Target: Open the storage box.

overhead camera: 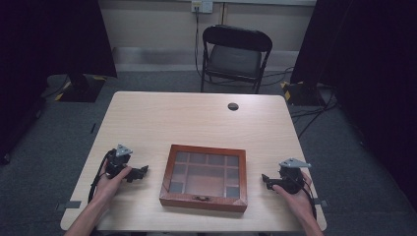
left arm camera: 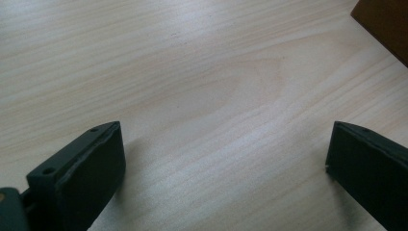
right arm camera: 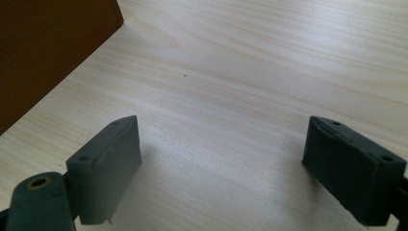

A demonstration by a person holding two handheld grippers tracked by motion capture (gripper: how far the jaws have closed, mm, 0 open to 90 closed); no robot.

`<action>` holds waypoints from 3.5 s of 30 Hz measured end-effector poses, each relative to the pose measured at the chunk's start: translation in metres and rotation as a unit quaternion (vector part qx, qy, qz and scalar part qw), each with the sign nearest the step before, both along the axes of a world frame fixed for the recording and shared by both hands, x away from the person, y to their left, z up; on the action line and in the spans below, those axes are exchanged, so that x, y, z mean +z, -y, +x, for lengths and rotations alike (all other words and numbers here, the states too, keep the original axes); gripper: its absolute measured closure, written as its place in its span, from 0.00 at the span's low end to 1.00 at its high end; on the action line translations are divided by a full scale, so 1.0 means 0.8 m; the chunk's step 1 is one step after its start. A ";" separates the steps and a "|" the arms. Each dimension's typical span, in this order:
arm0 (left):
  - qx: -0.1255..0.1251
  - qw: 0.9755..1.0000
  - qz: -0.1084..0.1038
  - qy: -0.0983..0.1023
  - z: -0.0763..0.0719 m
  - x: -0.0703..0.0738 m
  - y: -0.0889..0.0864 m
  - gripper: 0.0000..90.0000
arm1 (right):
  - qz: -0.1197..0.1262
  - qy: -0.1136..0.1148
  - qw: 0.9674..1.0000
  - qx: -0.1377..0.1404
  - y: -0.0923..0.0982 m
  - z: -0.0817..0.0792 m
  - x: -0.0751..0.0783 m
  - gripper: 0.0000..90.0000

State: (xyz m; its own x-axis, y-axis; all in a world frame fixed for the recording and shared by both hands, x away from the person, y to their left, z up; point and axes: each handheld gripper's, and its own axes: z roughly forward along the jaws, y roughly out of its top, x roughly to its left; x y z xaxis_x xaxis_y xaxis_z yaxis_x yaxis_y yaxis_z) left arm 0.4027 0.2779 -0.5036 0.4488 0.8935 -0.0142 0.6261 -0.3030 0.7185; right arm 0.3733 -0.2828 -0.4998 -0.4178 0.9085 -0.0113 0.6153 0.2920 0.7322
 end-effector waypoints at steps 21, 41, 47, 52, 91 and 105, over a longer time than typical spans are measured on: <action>0.001 1.000 0.001 0.000 0.000 0.000 0.000 0.00 | 0.077 -0.020 0.994 0.077 -0.018 -0.011 0.049 0.46; 0.001 1.000 0.001 0.000 0.000 0.000 0.000 0.00 | 0.117 -0.006 0.966 0.232 -0.104 -0.046 0.099 0.65; 0.001 1.000 0.001 0.000 0.000 0.000 0.000 0.00 | 0.125 -0.015 0.954 0.271 -0.137 -0.052 0.100 0.68; 0.001 1.000 0.001 0.000 0.000 0.000 0.000 0.00 | 0.124 -0.021 0.944 0.304 -0.158 -0.059 0.101 0.72; 0.001 1.000 0.001 0.000 0.000 0.000 0.000 0.00 | 0.092 -0.043 0.916 0.388 -0.223 -0.063 0.072 0.91; -0.001 1.000 0.007 -0.005 -0.001 0.001 0.001 0.00 | 0.084 -0.046 0.914 0.395 -0.219 -0.062 0.076 0.91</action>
